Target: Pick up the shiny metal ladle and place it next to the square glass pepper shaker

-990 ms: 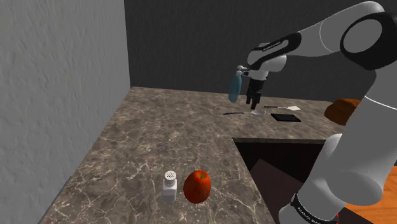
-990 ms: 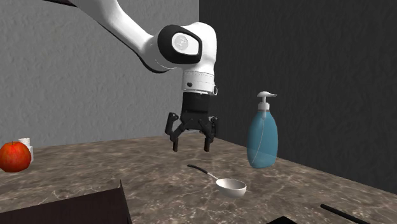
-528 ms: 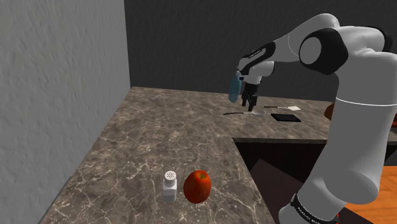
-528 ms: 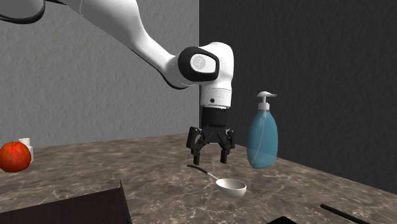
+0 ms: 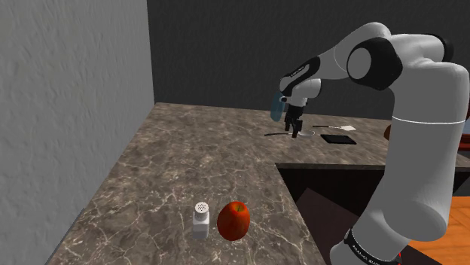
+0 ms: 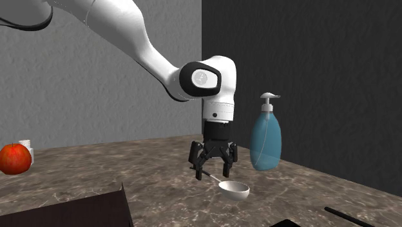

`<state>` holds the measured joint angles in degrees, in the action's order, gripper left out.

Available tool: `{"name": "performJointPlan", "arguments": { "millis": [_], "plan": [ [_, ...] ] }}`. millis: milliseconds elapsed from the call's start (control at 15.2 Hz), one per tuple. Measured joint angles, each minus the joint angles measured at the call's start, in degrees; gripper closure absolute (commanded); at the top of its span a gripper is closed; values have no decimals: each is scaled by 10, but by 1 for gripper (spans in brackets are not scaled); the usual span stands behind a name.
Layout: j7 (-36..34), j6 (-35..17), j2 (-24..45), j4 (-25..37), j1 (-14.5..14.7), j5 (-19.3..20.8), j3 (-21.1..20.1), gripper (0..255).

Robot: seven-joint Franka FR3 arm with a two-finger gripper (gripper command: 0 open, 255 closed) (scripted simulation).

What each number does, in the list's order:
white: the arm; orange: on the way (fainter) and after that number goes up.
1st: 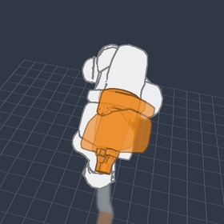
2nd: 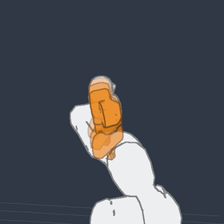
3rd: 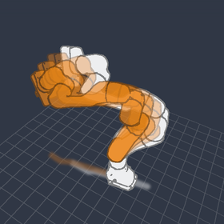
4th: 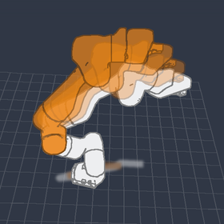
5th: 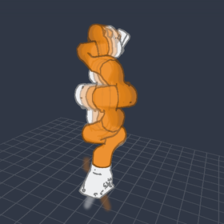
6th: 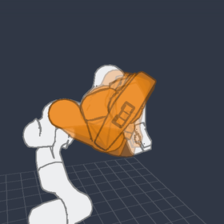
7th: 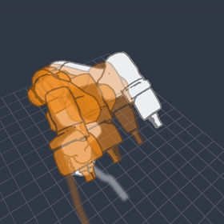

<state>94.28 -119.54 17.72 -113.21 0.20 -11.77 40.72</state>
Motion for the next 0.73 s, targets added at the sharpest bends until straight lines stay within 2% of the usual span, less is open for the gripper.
{"name": "performJointPlan", "arguments": {
  "millis": [264, 330, 726],
  "plan": [
    [0, -1, 1, 0, 0, -1, 0, 0],
    [0, -1, 1, 0, 0, -1, 0, 255],
    [0, -1, 1, 0, 0, -1, 0, 255]
  ]
}}
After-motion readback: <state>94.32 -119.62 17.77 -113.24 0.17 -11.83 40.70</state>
